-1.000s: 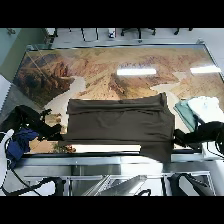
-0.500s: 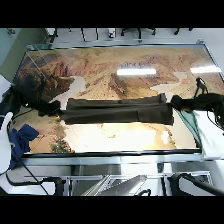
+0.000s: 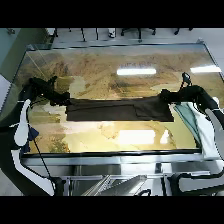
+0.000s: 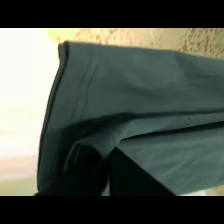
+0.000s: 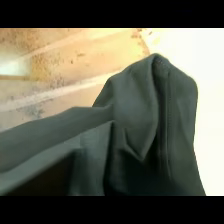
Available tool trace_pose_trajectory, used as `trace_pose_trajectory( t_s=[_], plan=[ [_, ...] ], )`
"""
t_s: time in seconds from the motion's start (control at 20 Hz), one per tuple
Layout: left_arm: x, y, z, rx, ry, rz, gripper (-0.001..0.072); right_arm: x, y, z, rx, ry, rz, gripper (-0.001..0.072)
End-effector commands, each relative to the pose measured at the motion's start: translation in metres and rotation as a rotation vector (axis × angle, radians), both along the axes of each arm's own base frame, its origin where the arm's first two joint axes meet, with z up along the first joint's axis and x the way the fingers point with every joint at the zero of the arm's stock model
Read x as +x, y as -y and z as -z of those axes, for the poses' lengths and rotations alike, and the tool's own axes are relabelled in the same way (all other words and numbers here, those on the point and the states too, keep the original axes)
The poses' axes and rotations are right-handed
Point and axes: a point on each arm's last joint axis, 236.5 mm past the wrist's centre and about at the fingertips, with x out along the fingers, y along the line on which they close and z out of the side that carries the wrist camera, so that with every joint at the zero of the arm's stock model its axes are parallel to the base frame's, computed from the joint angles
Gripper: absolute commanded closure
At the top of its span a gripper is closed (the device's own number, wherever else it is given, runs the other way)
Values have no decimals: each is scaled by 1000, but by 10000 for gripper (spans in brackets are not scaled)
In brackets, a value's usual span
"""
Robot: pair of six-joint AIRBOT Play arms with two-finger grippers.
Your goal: Fold the shirts.
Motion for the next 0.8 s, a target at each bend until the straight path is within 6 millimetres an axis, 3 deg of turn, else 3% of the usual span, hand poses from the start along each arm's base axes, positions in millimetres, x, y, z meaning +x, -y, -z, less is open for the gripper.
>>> trace_pose_trajectory(
  t_s=[0.0, 0.05, 0.15, 0.25, 0.45, 0.75],
  plan=[
    [11, 18, 0, -8, 1, 42, 108, 1, 7, -5, -20, -13, -85, 107],
    [17, 22, -10, -9, 22, 44, 7, -6, 20, -10, -30, -48, -108, 107],
    [28, 27, -34, -8, 68, 72, 7, -18, 43, -12, -2, -111, -123, 58],
    [32, 33, -60, -11, 90, 85, 7, -36, 53, 1, 47, -195, -185, 36],
    [25, 35, -102, -18, 73, 90, 8, -56, 24, 19, 232, -239, -375, 16],
    [7, 34, -122, -18, 88, 59, 8, -60, 19, 30, 227, -221, -475, 14]
  ],
)
